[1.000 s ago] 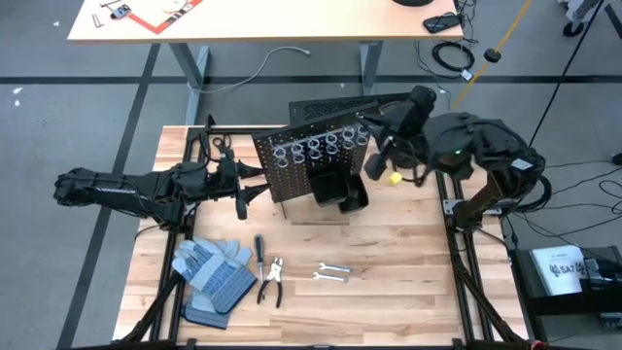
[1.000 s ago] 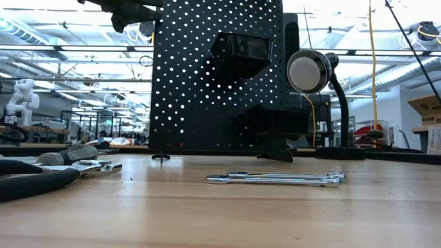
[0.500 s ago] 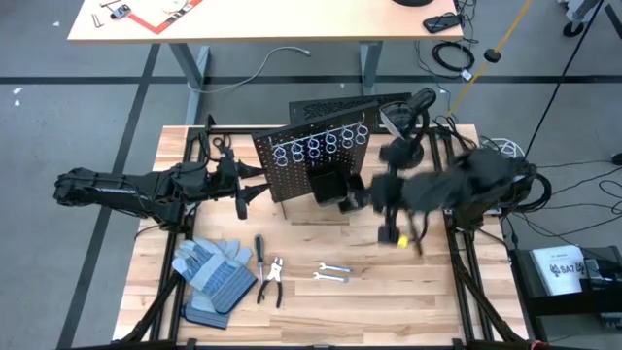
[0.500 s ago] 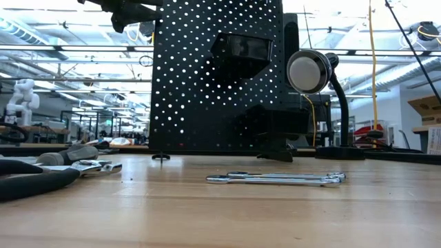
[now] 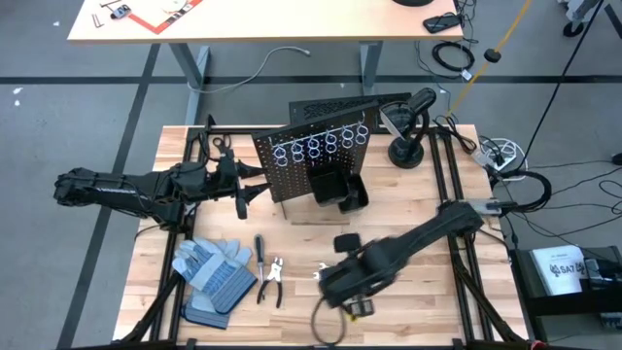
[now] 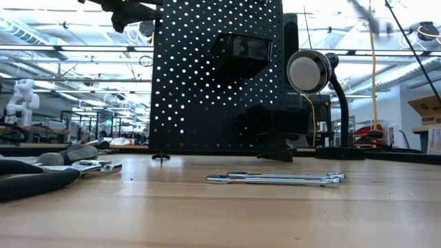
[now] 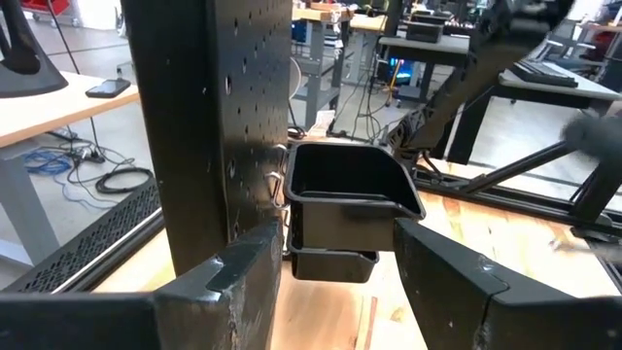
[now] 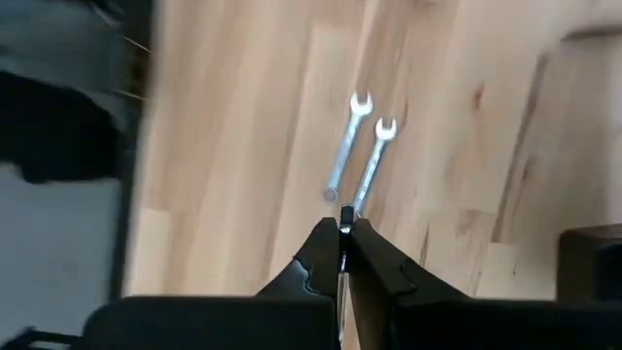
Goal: Hang tools onto peg board
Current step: Remove the silver wrench from the black pegboard
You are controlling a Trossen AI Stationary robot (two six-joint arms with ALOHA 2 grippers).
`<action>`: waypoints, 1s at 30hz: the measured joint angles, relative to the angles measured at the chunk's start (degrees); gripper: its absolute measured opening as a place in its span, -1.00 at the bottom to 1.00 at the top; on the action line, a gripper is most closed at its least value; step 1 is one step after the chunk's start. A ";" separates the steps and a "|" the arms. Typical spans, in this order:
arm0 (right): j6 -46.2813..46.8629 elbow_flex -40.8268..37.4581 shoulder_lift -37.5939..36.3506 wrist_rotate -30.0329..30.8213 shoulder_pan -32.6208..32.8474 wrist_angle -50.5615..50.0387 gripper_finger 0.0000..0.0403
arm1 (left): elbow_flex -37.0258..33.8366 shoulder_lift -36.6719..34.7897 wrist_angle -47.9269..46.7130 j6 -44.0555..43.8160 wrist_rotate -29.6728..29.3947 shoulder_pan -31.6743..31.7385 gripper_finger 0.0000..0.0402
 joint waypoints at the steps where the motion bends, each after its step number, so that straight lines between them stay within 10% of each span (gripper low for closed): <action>1: 0.14 0.00 2.04 -0.04 -0.19 -0.23 -1.00 | 0.00 0.00 -0.03 0.00 0.00 0.01 0.02; 14: 1.10 0.00 18.97 0.64 -3.90 3.52 -1.00 | 0.00 0.00 -0.31 -1.51 1.68 -0.01 0.02; 30: 2.20 0.00 21.16 5.54 -6.06 5.79 -0.71 | 0.00 0.00 -0.30 -1.51 1.68 0.00 0.02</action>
